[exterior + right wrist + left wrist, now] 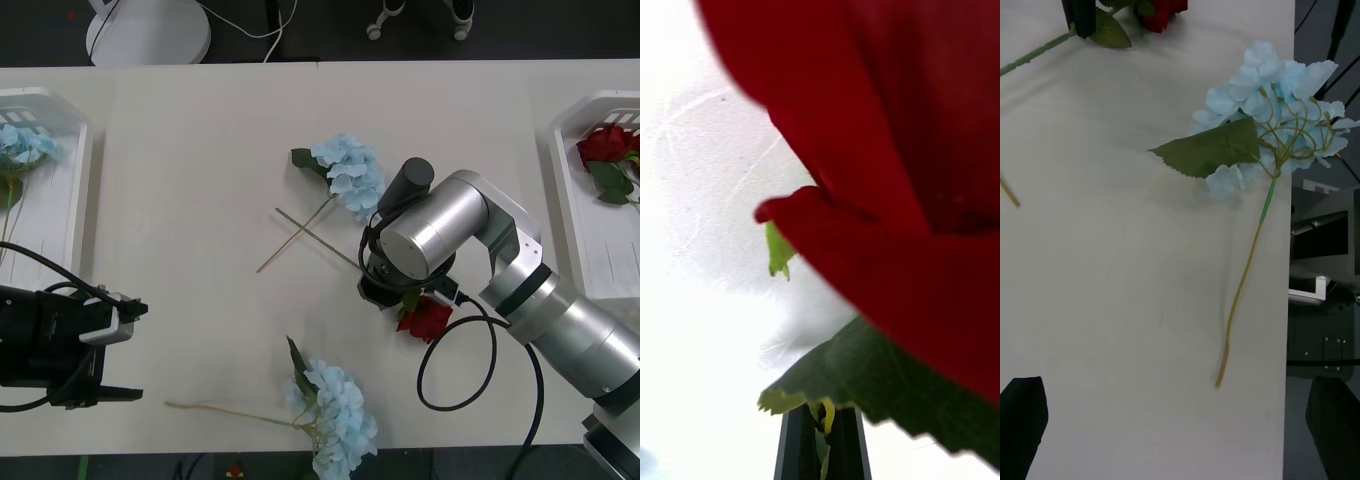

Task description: Put the red flowers into the right box and the blue flowers into the left box

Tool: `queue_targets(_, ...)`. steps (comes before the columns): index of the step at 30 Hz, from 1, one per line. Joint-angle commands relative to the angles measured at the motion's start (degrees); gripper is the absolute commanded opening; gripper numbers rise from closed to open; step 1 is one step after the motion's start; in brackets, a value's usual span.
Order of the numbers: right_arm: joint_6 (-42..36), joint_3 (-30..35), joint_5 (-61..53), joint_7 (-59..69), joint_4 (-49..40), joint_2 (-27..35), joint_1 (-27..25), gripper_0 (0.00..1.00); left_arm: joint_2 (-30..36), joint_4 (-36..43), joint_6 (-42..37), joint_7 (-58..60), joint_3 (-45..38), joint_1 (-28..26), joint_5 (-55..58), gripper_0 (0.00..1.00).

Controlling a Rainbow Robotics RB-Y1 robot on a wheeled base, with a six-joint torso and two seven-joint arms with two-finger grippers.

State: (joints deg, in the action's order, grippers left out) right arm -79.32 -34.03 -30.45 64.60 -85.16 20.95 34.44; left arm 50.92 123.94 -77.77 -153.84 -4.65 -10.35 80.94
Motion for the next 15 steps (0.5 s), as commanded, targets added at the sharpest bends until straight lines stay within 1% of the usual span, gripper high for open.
queue_targets(1,-0.22,0.89,-1.37,-9.49,-0.8,1.99,1.95,0.0,4.89,2.36,1.57,-1.16,0.25,-3.45,-2.01,1.0)
queue_targets(5,0.13,1.59,-1.98,-20.91,-1.5,4.18,3.09,0.0,6.38,2.62,4.99,-1.16,4.47,-3.72,-5.09,1.0)
queue_targets(8,0.13,4.32,-3.21,-30.49,-2.12,5.68,3.62,0.0,6.91,3.15,8.07,-1.16,8.25,-3.89,-8.6,1.0)
queue_targets(11,0.13,7.39,-7.78,-42.36,-2.2,7.44,4.85,0.0,6.91,3.32,11.5,-1.16,13.08,-3.72,-12.21,1.0)
queue_targets(15,0.13,8.36,-11.3,-55.89,-2.55,9.72,7.13,0.0,6.82,3.32,15.45,-1.16,18.97,-2.57,-16.25,1.0)
